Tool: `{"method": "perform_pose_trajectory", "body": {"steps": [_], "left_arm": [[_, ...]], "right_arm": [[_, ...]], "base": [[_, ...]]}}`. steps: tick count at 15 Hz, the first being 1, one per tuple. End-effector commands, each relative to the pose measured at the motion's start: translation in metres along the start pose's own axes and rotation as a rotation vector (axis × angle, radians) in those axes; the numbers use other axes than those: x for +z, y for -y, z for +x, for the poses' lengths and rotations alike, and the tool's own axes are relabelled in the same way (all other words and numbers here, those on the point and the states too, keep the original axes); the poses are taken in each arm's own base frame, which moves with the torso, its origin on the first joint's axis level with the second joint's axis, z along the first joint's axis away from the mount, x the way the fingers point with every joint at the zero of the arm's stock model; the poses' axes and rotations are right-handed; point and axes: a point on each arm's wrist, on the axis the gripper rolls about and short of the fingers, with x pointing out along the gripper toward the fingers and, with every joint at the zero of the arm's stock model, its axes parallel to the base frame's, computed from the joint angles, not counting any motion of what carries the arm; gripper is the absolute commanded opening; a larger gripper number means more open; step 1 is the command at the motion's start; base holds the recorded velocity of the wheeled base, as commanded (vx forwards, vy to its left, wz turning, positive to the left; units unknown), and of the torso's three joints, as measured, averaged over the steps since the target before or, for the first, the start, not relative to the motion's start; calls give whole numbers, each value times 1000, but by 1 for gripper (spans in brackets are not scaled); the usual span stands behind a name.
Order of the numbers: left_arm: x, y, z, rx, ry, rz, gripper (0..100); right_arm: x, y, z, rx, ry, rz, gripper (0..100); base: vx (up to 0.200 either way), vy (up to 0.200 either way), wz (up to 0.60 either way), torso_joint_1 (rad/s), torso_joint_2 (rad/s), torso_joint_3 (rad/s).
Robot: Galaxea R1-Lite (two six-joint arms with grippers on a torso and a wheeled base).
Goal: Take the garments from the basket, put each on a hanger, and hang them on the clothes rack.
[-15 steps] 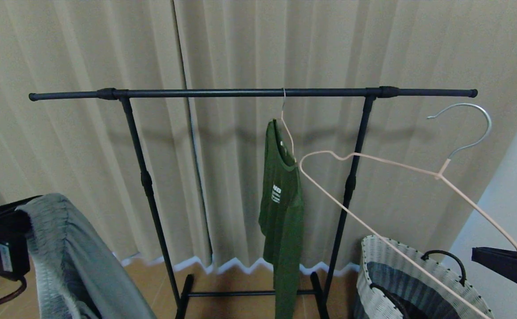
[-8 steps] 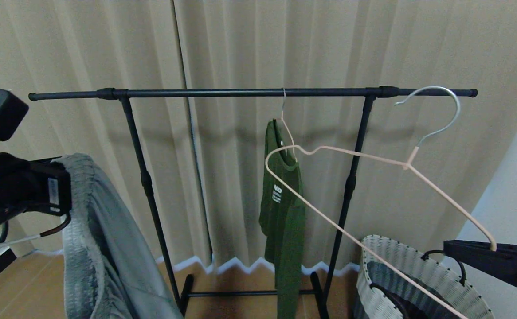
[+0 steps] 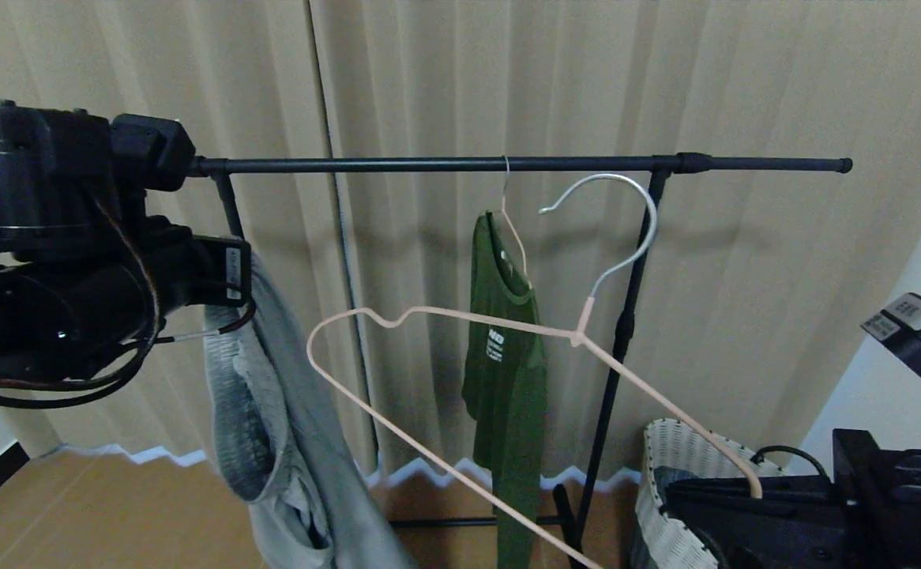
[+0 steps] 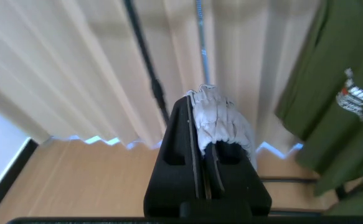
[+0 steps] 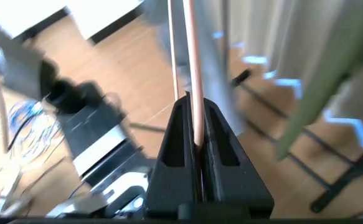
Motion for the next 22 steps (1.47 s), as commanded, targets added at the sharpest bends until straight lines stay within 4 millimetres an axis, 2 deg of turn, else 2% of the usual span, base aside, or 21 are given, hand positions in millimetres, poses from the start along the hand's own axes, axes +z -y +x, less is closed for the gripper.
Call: {"method": "perform_pose_trajectory", "body": {"steps": [1,5,9,13,17,18,20,22], "left_arm": [[-2,11,9,-18,-18,17,0],[1,16,16,-21,-15,14,0],[2,19,14,-34,-11,17,0],[2,20,14,-33,-15,21,0],[-2,21,19,2,-35,31,0],[-3,21,22,19,-42,36,0],[-1,19,26,30,-39,31,0],[0,18,30,39,-42,31,0]], "right_arm": [[3,-3,18,14,-47,-5,0],[11,-8,38,24,-78,-10,0],[23,-8,63,9,-91,20,0],[37,-10,94,-113,-60,98,0],[45,-18,107,-133,-1,154,0],[41,-23,113,-122,26,144,0],[32,-31,113,-96,1,134,0],[33,-35,113,-76,22,152,0]], "base": [[0,0,0,0,0,0],[0,0,0,0,0,0],[0,0,0,0,0,0],[0,0,0,0,0,0],[0,0,0,0,0,0],[0,0,0,0,0,0],[0,0,0,0,0,0],[0,0,0,0,0,0]]}}
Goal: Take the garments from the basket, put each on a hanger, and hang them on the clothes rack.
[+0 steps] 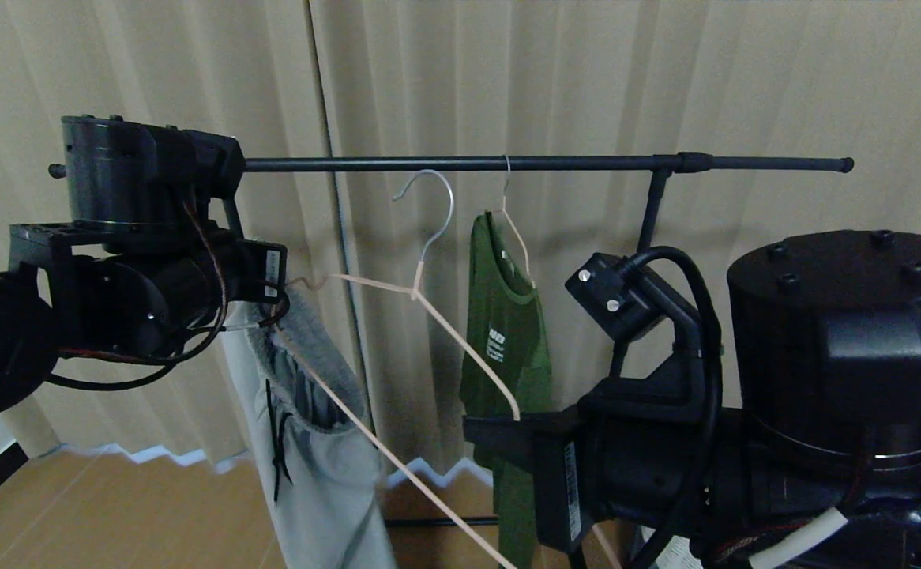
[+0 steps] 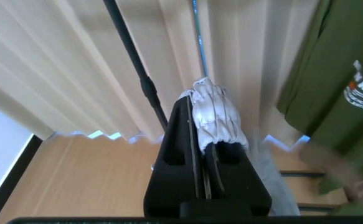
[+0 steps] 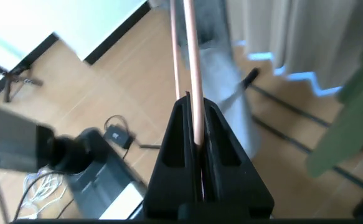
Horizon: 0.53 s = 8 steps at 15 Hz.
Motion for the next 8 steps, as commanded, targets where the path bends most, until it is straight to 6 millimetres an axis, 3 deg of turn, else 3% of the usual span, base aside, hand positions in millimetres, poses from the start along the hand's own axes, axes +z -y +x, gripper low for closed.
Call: {"method": "perform_pose_trajectory", "body": {"steps": [1,8], "left_arm": [[-1,-1,4,8,-7,-1,0],[-1,-3,6,23,-8,-4,0]], "right_arm": [[-2,-2,1,9,4,2,0],[-6,-12,-8,65,19,22,0]], "base": [[0,0,0,0,0,0],[0,0,0,0,0,0]]}}
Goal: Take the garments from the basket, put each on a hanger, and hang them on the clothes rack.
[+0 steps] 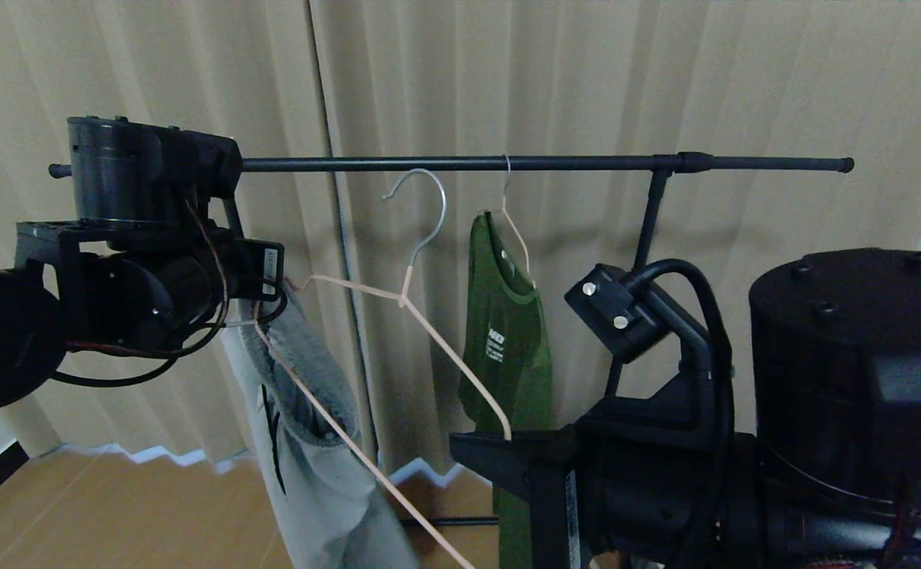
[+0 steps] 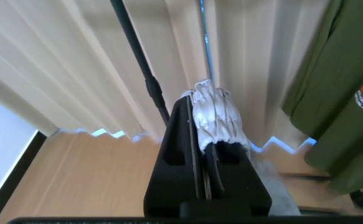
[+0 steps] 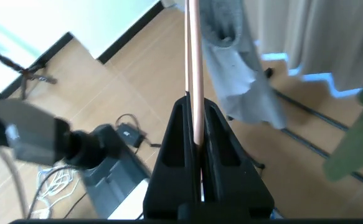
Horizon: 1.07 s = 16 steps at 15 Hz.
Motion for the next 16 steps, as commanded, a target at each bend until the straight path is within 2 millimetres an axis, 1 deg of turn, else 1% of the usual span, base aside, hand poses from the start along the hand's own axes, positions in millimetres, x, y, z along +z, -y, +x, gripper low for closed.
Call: {"method": "perform_pose_trajectory", "body": {"steps": [1,6,9,13,14,16], "left_arm": [[0,0,0,17,-1,0,0],[0,0,-2,25,0,2,0],[-1,-2,-1,41,-6,41,0],[-6,-2,-2,37,-48,95,0],[-7,-1,-3,42,-53,100,0],[-6,2,-5,60,-51,101,0]], "right_arm": [[2,-3,-1,23,29,5,0],[-4,1,9,4,25,-2,0],[-8,5,22,-55,22,-41,0],[1,6,44,-120,57,-43,0],[2,5,47,-126,65,-40,0],[6,4,59,-142,82,-38,0]], "base": [[0,0,0,0,0,0],[0,0,0,0,0,0],[0,0,0,0,0,0],[0,0,0,0,0,0],[0,0,0,0,0,0],[0,0,0,0,0,0]]}}
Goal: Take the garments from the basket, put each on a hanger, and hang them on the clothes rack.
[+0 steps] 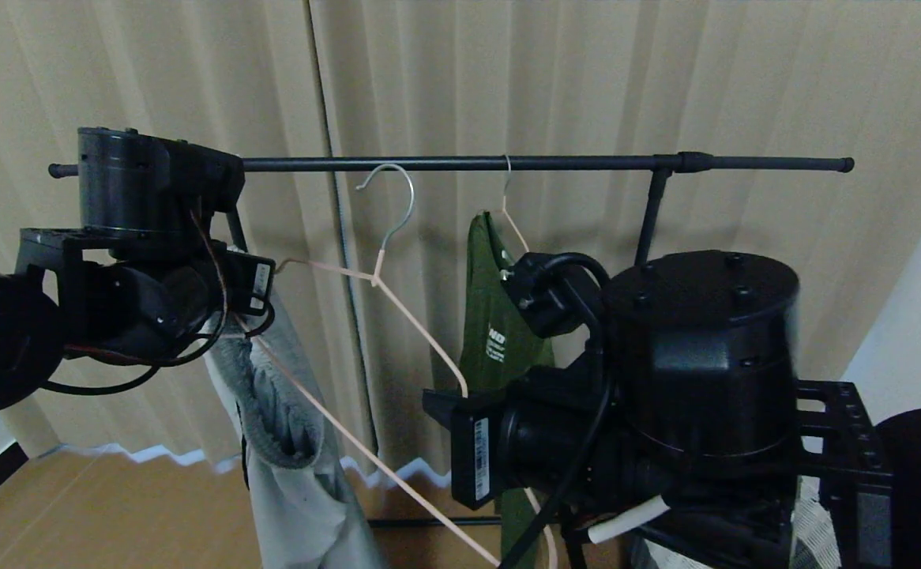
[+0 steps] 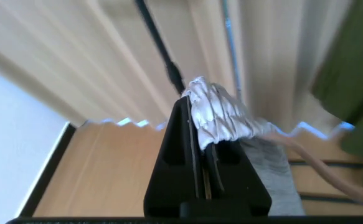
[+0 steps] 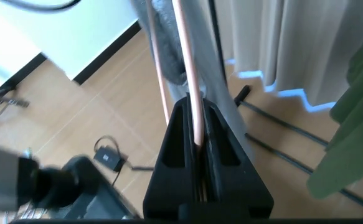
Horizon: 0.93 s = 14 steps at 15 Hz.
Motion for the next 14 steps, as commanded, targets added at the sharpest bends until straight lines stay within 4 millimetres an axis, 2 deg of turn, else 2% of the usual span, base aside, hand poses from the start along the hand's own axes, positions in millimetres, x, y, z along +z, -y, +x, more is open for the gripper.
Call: {"method": "perform_pose_trajectory", "body": {"steps": [1,4,5,6,7,10,11,14], "left_arm": [[1,3,-4,-15,8,0,0],[4,4,-13,-31,28,-8,0],[8,2,-21,-43,50,-20,0],[8,2,-23,-48,54,-20,0],[10,5,-33,-75,74,-34,0],[10,20,-55,-195,109,-46,0],[7,24,-65,-285,125,-37,0],[-1,20,-78,-471,150,-15,0]], "right_arm": [[-3,-1,16,-11,-11,-2,0],[-8,-1,28,-20,-27,-4,0],[-14,0,37,-28,-45,-6,0],[-13,0,37,-28,-43,-6,0],[-17,0,42,-27,-42,-9,0],[-17,2,43,-29,-41,-11,0],[-14,9,44,-50,-35,-7,0],[-11,25,40,-89,-30,-50,0]], "base": [[0,0,0,0,0,0],[0,0,0,0,0,0],[0,0,0,0,0,0],[0,0,0,0,0,0],[0,0,0,0,0,0],[0,0,0,0,0,0],[0,0,0,0,0,0],[0,0,0,0,0,0]]}}
